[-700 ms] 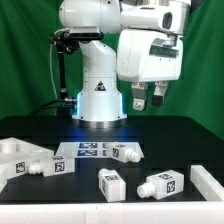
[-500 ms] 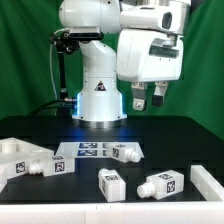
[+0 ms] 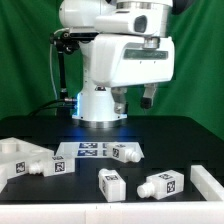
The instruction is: Assemble one leg
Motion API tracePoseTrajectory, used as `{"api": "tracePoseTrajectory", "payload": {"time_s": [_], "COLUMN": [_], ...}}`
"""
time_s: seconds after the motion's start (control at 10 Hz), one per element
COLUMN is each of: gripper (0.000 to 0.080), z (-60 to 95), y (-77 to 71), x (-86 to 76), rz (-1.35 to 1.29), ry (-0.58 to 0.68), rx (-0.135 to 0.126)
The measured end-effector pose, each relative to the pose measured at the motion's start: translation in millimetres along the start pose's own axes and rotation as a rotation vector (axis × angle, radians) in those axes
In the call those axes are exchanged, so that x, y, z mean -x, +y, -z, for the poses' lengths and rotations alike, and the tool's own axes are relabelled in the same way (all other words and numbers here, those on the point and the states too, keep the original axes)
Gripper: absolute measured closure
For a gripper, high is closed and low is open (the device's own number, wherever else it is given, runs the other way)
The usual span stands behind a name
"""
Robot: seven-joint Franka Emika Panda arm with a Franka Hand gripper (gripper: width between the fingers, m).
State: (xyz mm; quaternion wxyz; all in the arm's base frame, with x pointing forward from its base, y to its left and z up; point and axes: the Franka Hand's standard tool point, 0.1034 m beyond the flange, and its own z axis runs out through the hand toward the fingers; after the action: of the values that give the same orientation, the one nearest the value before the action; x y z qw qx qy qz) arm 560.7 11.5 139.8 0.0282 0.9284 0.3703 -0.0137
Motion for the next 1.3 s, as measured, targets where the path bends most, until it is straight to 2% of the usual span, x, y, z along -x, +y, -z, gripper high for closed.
{"api": "tracePoseTrajectory", "payload": {"time_s": [0.1,0.2,0.3,0.5,0.8,1.0,1.2,1.3], "gripper": [0.0149,0.0149,0.0149,0.0149,0.0149,0.0149,0.0149,0.0149], "z": [-12.9,-34.0,-50.2,-41.2,-47.4,-77.9,-100.4,-113.3], "y": [8.5,20.9,26.5,22.7,21.5,12.4,10.5,8.6], "x": [5.7,14.0,17.0,11.9,14.8,21.3,18.7,20.3], "rz": [0.003,0.021,0.018,0.027,-0.005,-0.061,-0.07,-0.076], "ry": [0.002,0.023,0.046,0.045,0.043,0.024,0.046,0.045], "rx": [-0.008,-0.018,-0.015,-0.015,-0.018,-0.04,-0.029,-0.035]}}
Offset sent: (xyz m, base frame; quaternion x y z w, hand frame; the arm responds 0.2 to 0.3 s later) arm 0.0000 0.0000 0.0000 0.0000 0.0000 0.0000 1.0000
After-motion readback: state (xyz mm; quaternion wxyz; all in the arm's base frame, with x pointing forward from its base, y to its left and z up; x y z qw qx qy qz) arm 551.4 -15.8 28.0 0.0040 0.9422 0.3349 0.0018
